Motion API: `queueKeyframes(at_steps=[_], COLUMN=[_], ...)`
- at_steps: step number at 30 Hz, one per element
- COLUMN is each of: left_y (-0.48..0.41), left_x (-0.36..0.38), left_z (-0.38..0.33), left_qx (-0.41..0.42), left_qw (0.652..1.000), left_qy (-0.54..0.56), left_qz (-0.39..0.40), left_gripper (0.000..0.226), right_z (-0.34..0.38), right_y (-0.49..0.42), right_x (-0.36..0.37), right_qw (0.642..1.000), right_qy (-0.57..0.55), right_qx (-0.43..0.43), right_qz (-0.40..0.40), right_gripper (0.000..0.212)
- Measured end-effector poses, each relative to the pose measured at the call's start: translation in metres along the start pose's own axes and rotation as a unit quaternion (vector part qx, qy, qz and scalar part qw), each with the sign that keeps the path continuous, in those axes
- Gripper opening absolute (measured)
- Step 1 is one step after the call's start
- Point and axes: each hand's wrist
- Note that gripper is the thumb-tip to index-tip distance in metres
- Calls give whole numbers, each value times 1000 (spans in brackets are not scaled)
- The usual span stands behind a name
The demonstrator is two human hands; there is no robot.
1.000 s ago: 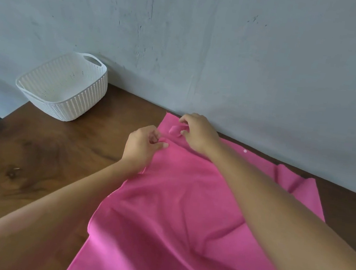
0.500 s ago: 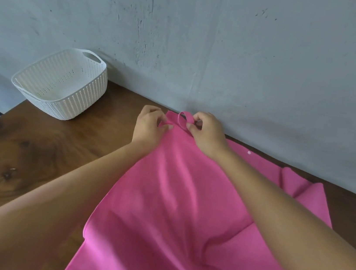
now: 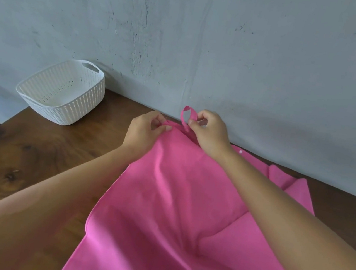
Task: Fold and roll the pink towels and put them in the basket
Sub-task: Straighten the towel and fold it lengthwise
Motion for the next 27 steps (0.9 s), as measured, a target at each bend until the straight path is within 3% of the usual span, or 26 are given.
queueKeyframes(at_steps=[2,8,12,18,21,23,27], left_y=[13,51,65,72,75,76,78], left_x=[-3,3,10,17,21,25,30], left_z=[-3,-2,9,26,33,34,34], left_qx=[0,-29,-71,-122,-132,-133,-129], left_qw=[1000,999,996,991,989,988,987], left_qy=[12,43,46,28,12,1,-23], left_qz=[6,-2,-25,-54,-65,-75,-92], left_gripper=[11,12,13,15,15,15,15], right_z=[1,6,-14,-92,-135,-160,-181], right_y=[-1,3,14,50,72,84,94], right_x=[-4,-12,-28,-63,-81,-87,-88], right_qw=[999,965,956,984,981,968,962], right_qy=[-16,-202,-216,-41,91,148,185], right_qx=[37,166,194,171,168,170,160], right_qz=[-31,-6,-27,-36,45,111,124], right_gripper=[18,15,14,14,1,14,20])
Point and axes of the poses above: each hand's wrist, its own y-axis away from the middle knuckle, its own x-axis out of the palm, z = x × y, and after that the axes turned 12 degrees about y, right-handed
